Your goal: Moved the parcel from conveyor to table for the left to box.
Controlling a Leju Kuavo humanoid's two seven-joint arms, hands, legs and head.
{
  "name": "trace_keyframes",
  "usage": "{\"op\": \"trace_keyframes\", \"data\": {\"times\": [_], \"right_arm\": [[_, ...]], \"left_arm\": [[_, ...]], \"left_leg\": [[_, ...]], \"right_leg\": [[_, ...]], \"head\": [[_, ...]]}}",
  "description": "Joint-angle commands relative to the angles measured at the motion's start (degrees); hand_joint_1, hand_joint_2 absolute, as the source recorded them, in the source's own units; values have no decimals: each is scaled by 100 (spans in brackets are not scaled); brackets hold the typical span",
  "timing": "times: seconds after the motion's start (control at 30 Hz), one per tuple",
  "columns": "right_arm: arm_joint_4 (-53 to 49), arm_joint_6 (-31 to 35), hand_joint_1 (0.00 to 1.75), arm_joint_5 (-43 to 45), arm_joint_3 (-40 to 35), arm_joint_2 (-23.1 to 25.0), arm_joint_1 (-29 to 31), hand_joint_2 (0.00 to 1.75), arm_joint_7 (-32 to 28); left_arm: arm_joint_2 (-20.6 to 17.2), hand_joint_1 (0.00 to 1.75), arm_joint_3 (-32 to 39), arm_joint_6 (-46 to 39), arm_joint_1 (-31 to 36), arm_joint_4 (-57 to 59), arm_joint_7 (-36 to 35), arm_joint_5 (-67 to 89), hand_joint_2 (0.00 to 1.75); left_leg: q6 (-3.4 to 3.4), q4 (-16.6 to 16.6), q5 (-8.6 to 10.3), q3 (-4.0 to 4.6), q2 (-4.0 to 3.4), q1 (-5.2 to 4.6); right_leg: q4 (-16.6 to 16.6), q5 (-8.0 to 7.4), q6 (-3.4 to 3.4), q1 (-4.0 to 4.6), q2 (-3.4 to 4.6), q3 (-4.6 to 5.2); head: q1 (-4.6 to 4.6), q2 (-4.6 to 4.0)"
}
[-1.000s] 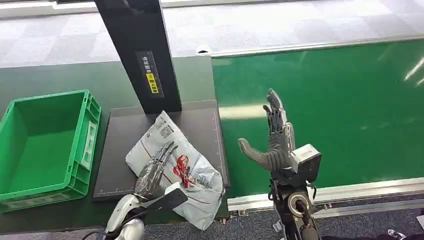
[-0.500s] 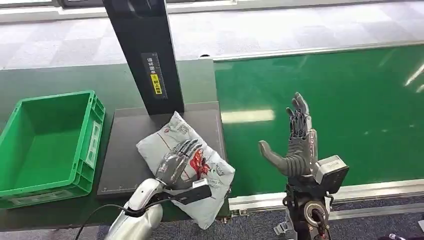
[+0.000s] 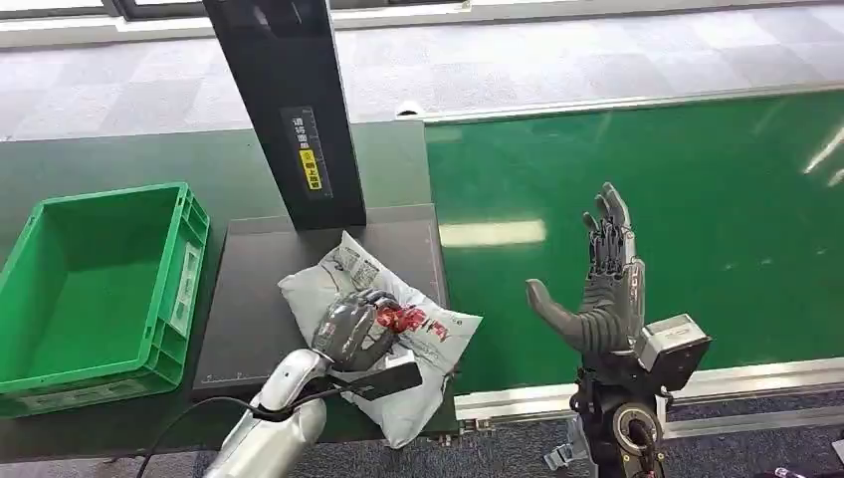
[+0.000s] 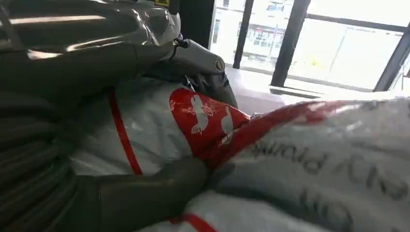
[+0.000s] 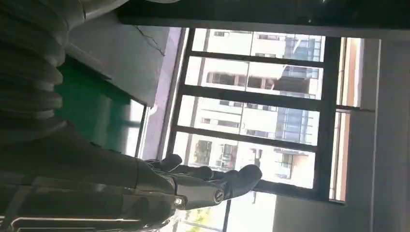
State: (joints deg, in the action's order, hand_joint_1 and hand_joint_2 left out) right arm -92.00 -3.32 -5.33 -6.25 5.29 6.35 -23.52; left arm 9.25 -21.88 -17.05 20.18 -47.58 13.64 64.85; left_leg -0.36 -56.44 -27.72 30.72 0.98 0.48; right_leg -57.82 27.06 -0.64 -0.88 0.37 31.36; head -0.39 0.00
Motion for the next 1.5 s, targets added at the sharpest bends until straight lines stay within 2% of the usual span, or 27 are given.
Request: {"op": "trace_keyframes", "data": {"times": [0.03,0.13,0.2,0.3,0.4,0.43,0.5,0.57,0.63,0.7,0.77,0.87,0.93,1.0,1.17,1.23,1.27,1.5], "right_arm": [[42,132,0,0,260,-10,-275,175,-39],[16,236,0,8,285,-20,-386,175,-93],[14,327,0,5,315,-15,-432,175,-127],[26,414,0,24,368,36,-497,175,-165],[30,500,0,-3,400,91,-541,175,-217],[26,526,0,-15,407,104,-550,175,-226],[-14,629,0,-50,446,147,-609,175,-227],[-72,690,0,-54,459,153,-677,175,-223],[-148,730,0,-42,449,142,-722,175,-219],[-214,751,0,-34,440,136,-737,175,-207],[-228,763,0,-32,398,128,-707,175,-198],[-165,775,0,24,253,40,-581,175,-126],[-58,766,0,139,117,-32,-435,175,-83],[-8,788,0,182,48,-55,-373,175,-69],[-8,788,0,182,48,-55,-373,175,-69],[-8,788,0,182,48,-55,-373,175,-69],[-28,793,0,185,48,-69,-405,175,-69],[-28,793,0,185,48,-69,-405,175,-69]], "left_arm": [[-366,175,339,-282,-547,-848,98,-551,175],[-501,175,465,-754,-728,-1777,434,-1035,175],[-568,175,559,-1114,-951,-2870,819,-1592,175],[-686,175,564,-1570,-1170,-4339,1099,-1780,175],[-787,175,513,-2295,-1262,-5304,1472,-1973,175],[-708,175,625,-2295,-1306,-5501,1666,-2069,175],[-295,175,1163,-2295,-1493,-6026,2476,-2417,175],[-83,175,1527,-2295,-1430,-6451,2636,-2463,175],[63,175,1983,-2295,-1224,-6310,2636,-2634,175],[-145,175,2210,-2295,-870,-5842,2636,-3028,175],[-117,175,2722,-2295,-454,-5385,2299,-2956,175],[-930,175,3100,-2295,699,-3633,1290,-3066,175],[-1445,175,3516,-2295,1709,-1657,852,-2510,175],[-1540,175,3853,-2295,2146,-743,1341,-2562,175],[-1540,175,3853,-2295,2146,-743,1341,-2562,175],[-1540,175,3853,-2295,2146,-743,1341,-2562,175],[-1348,175,3918,-2295,1978,-1004,1307,-2407,175],[-1348,175,3918,-2295,1978,-1004,1307,-2407,175]], "left_leg": [[-1,4,7,34,-18,2],[-3,2,-1,39,-22,5],[-2,1,2,71,-24,6],[-3,-13,-6,106,-32,13],[-3,-16,-8,125,-36,15],[-3,-12,-6,130,-35,12],[-1,-13,-13,133,-41,16],[-3,-10,-7,141,-38,12],[-3,-15,-7,150,-33,12],[-4,-10,-5,145,-35,12],[-6,-3,-1,142,-30,7],[-9,-4,6,142,-21,8],[-12,3,18,136,-11,8],[-17,13,41,140,-8,13],[-21,11,46,141,-50,25],[-24,2,38,139,-51,27],[-22,0,36,142,-50,28],[-26,1,36,158,-37,27]], "right_leg": [[4,-12,5,3,9,41],[3,-6,5,6,11,50],[4,-9,7,8,12,83],[-8,-3,8,15,20,119],[-10,0,8,17,19,138],[-9,-1,6,13,20,145],[-5,4,9,19,18,144],[-6,-2,5,13,25,154],[-11,0,6,13,21,163],[-7,-2,8,14,19,159],[-6,-3,7,8,18,158],[-9,-5,10,9,8,158],[-6,-10,14,10,-2,152],[1,-28,25,17,-11,155],[4,-50,46,31,26,165],[-5,-42,45,33,35,164],[-3,-39,43,34,31,165],[-3,-37,46,33,25,177]], "head": [[0,0],[0,0],[2,0],[0,0],[0,0],[0,0],[0,0],[0,0],[0,0],[0,0],[-2,0],[-4,0],[2,0],[2,0],[0,0],[0,0],[2,0],[4,0]]}}
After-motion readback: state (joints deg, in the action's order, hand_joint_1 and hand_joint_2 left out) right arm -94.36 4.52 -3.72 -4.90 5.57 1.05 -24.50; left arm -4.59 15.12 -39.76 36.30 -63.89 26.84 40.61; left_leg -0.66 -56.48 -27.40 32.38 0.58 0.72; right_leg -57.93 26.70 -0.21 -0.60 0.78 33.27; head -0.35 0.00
